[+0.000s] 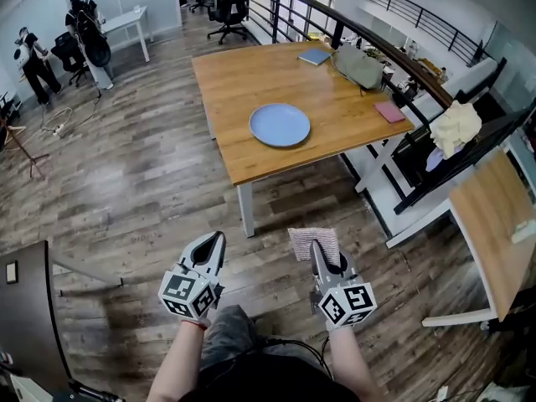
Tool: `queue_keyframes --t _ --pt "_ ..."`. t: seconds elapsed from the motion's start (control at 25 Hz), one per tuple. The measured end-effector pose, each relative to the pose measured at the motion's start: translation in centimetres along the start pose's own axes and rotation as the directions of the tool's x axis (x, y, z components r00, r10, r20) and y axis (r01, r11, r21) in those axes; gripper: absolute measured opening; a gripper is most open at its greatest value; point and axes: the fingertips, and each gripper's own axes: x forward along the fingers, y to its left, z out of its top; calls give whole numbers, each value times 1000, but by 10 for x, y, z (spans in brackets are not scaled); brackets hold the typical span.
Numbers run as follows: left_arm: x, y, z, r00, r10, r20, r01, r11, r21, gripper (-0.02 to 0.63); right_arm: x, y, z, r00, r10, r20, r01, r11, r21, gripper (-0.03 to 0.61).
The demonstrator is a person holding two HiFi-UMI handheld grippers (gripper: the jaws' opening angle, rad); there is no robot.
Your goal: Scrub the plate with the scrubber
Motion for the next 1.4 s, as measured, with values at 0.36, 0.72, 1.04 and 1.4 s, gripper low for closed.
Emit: queue_keyframes --t 0.36,0.72,1.04,1.4 --pt "56 23 -5 999 -29 -26 29 1000 -10 -3 39 -37 8 999 -33 20 33 999 13 78" --pt "162 58 10 994 -105 -42 105 994 -20 -3 119 -91 16 998 -58 -14 58 998 11 78" --pt "233 115 20 992 -103 -78 101 994 -30 -3 209 -112 17 998 -40 -50 41 999 14 78" --pt "295 146 30 986 -143 -89 140 989 -39 -3 278 -144 13 995 -51 -86 53 999 13 78"
